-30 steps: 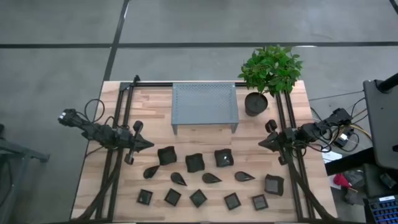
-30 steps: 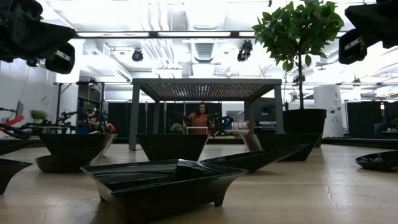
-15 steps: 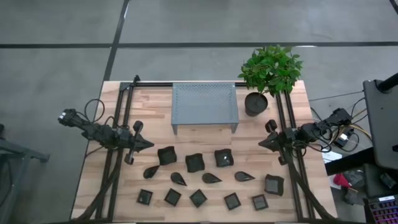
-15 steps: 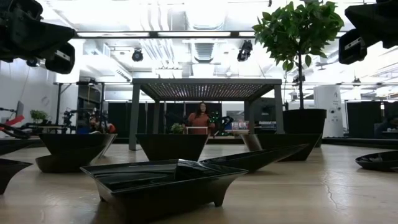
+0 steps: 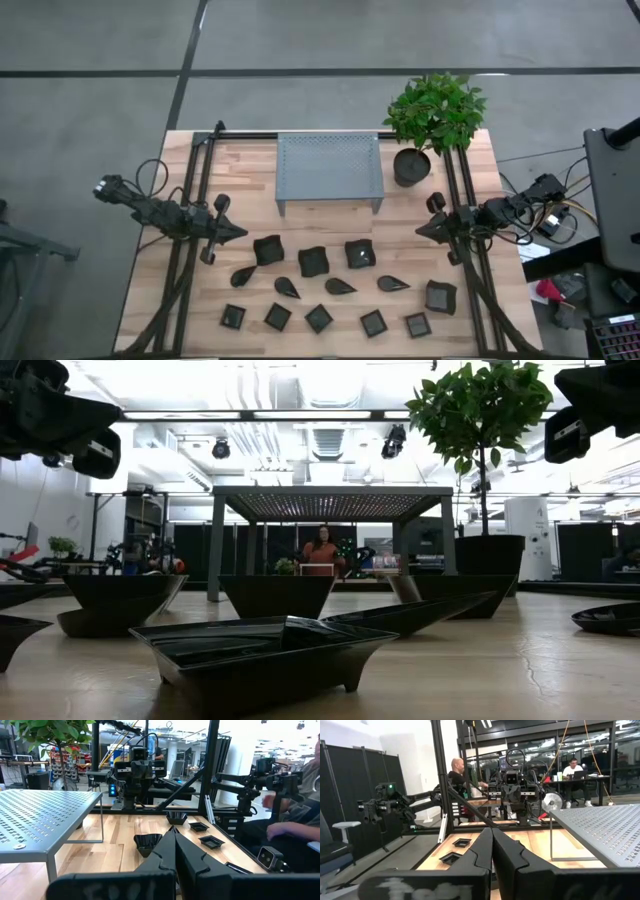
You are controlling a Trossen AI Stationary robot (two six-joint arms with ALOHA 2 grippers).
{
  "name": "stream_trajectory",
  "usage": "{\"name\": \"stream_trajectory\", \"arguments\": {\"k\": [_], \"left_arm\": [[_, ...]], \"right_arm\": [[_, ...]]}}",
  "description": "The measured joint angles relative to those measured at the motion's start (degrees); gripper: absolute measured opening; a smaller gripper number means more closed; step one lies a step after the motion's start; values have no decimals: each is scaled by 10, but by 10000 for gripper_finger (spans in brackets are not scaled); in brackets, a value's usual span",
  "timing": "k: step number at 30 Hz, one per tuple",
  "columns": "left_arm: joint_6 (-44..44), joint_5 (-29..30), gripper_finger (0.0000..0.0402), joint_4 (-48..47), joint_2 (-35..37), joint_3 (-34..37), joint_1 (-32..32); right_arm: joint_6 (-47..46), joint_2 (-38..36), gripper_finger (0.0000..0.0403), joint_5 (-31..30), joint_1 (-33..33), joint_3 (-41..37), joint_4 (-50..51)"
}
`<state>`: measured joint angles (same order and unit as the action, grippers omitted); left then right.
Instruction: Pick & Place Mini shaped plates
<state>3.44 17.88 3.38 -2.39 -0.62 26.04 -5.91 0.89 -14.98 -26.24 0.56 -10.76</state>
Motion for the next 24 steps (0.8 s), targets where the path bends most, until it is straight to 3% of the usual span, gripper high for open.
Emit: {"name": "stream_trajectory", "arguments": {"k": [8,11,14,24], "left_arm": [[0,0,0,0,0,0,0],[0,0,0,0,0,0,0],[0,0,0,0,0,0,0],[0,0,0,0,0,0,-1]], "right_arm": [[5,0,8,-1,0,0,-1],[81,0,8,-20,1,0,-6],[102,0,8,-19,1,0,-6],[7,0,8,-51,0,0,-31]]}}
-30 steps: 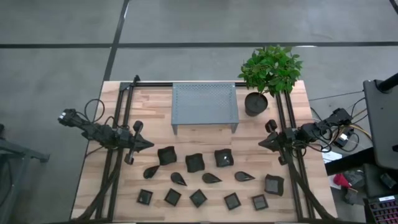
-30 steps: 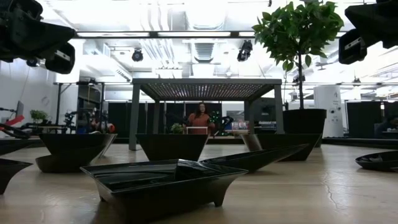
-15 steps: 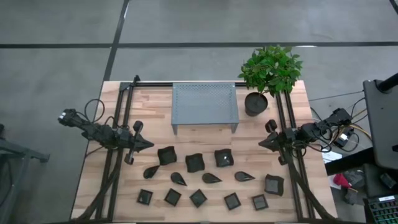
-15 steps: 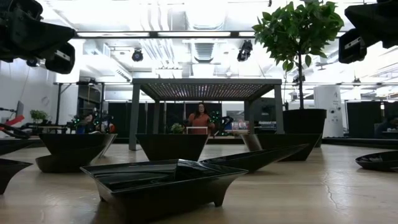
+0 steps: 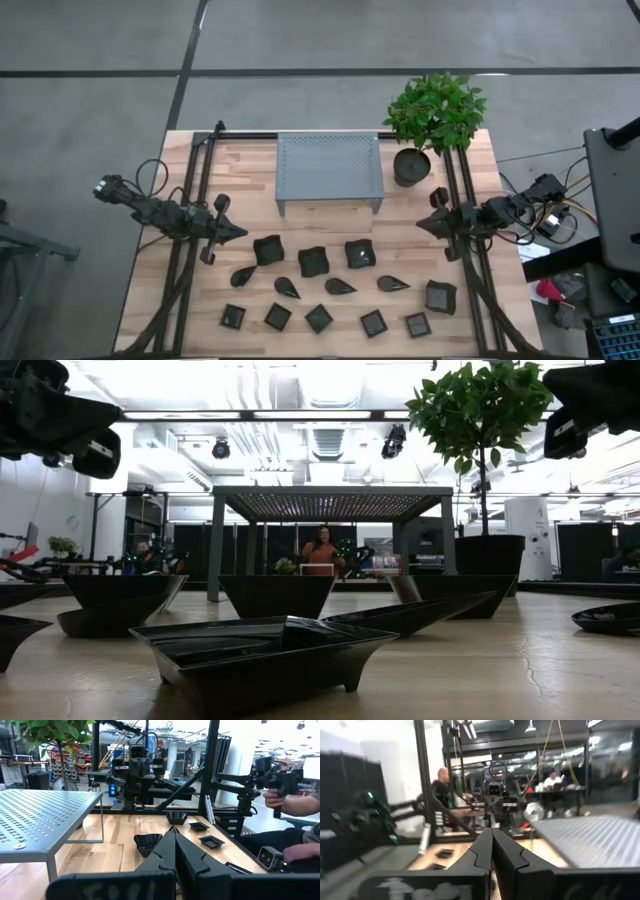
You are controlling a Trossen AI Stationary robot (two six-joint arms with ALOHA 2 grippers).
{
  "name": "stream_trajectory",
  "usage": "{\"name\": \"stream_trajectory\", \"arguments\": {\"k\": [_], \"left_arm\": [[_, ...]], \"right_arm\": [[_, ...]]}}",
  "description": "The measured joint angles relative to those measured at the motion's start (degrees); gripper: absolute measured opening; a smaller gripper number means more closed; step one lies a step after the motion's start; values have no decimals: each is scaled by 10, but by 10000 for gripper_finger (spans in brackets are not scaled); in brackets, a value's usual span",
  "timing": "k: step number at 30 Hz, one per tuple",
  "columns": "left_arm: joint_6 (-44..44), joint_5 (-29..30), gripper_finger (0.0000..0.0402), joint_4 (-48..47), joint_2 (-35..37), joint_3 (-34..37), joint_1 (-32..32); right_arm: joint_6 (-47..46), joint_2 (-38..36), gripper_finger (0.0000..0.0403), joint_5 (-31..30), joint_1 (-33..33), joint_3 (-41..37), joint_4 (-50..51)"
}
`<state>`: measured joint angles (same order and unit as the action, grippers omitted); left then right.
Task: Pick & Place Mini shaped plates
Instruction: Put the black distorted square plate on the shelf
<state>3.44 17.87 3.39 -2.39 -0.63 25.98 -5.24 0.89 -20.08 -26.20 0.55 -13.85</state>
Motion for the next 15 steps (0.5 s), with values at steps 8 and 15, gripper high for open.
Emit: {"name": "stream_trajectory", "arguments": {"k": [8,15], "left_arm": [[0,0,0,0,0,0,0],[0,0,0,0,0,0,0]], "right_arm": [[-82,0,8,-25,0,0,-101],[-107,21,9,-29,0,0,-108]]}}
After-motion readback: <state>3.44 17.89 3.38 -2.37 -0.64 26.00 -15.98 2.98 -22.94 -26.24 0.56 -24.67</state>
